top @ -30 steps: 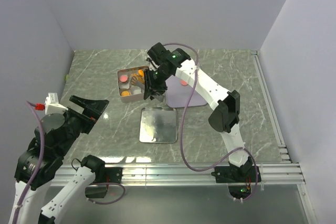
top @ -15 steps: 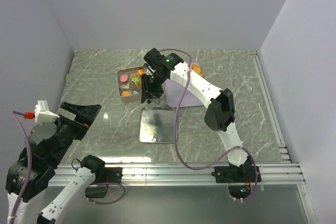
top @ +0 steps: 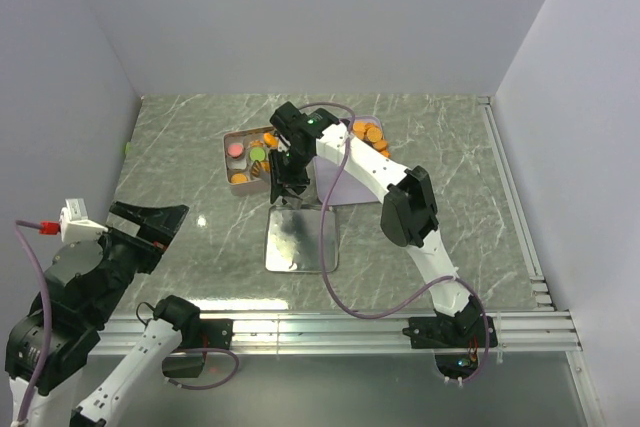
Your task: Pack the cookies
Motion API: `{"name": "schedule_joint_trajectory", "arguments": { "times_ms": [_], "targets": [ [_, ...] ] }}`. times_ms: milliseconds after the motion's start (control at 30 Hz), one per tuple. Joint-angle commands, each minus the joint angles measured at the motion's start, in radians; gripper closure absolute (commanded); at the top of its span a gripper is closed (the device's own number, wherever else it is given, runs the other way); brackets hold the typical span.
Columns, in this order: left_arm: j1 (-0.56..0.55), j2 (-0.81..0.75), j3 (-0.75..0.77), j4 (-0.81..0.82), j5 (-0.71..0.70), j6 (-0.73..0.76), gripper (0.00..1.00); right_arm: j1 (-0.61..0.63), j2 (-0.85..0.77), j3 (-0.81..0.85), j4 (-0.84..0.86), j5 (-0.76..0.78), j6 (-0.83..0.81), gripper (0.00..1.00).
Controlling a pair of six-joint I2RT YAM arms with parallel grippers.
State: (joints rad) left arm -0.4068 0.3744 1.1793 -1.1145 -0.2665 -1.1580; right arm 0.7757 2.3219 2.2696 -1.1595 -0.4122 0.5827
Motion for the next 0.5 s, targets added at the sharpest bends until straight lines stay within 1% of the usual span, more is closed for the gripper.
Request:
{"name": "schedule_joint_trajectory", "arguments": {
  "times_ms": [0, 167, 467],
  "targets": [
    [0.002, -0.014, 0.028, -0.004, -0.019, -0.006, 0.01, 0.0, -0.012, 0.013, 0.014, 0.009, -0.007, 0.6],
    [0.002, -0.009, 0.025, 0.001, -0.014, -0.008, 0.02, -0.001, -0.022, 0.011, 0.009, 0.013, -0.011, 0.53],
    [0.003, -0.012, 0.02, 0.007, 0.0, -0.016, 0.02, -0.006, -0.048, 0.013, 0.009, 0.009, -0.015, 0.51]
  ]
}}
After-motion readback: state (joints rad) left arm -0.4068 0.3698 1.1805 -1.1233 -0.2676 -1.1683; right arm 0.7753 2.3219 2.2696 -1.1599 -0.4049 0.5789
